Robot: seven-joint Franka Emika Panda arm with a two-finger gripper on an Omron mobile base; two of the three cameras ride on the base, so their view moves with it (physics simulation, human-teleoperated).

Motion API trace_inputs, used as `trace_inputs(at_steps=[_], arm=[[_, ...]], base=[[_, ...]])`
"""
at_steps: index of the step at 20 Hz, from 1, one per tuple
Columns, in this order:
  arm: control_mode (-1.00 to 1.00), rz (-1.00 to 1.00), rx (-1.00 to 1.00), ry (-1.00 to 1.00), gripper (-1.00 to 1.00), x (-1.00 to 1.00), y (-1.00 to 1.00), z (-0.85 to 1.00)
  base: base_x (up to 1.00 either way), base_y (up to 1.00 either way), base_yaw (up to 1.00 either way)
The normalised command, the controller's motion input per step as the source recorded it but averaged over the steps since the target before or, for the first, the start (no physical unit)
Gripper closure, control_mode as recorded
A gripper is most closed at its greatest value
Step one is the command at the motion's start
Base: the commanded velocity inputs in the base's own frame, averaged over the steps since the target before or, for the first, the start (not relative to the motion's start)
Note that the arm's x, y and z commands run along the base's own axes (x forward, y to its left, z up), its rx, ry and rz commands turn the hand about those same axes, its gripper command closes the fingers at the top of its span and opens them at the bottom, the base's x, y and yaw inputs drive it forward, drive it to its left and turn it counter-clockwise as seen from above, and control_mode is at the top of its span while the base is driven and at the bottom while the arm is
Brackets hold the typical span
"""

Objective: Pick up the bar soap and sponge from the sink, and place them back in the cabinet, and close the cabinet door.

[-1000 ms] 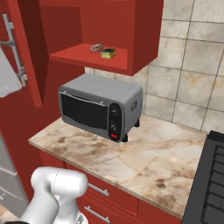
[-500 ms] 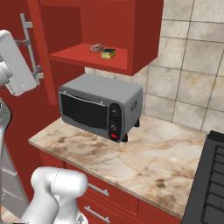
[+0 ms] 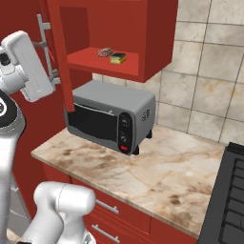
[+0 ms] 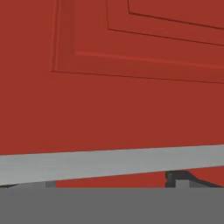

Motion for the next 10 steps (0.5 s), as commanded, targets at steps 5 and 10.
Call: trace_inputs(at_steps=[5,10], arm=[[-1.0,0.0,0.0,0.0,-1.0,0.31,-0.24,0.0],[-1.0,0.0,0.0,-0.02,-1.0,0.38,-0.19,0.0]], base=[[0.0,0.0,0.0],[0.0,0.0,0.0]])
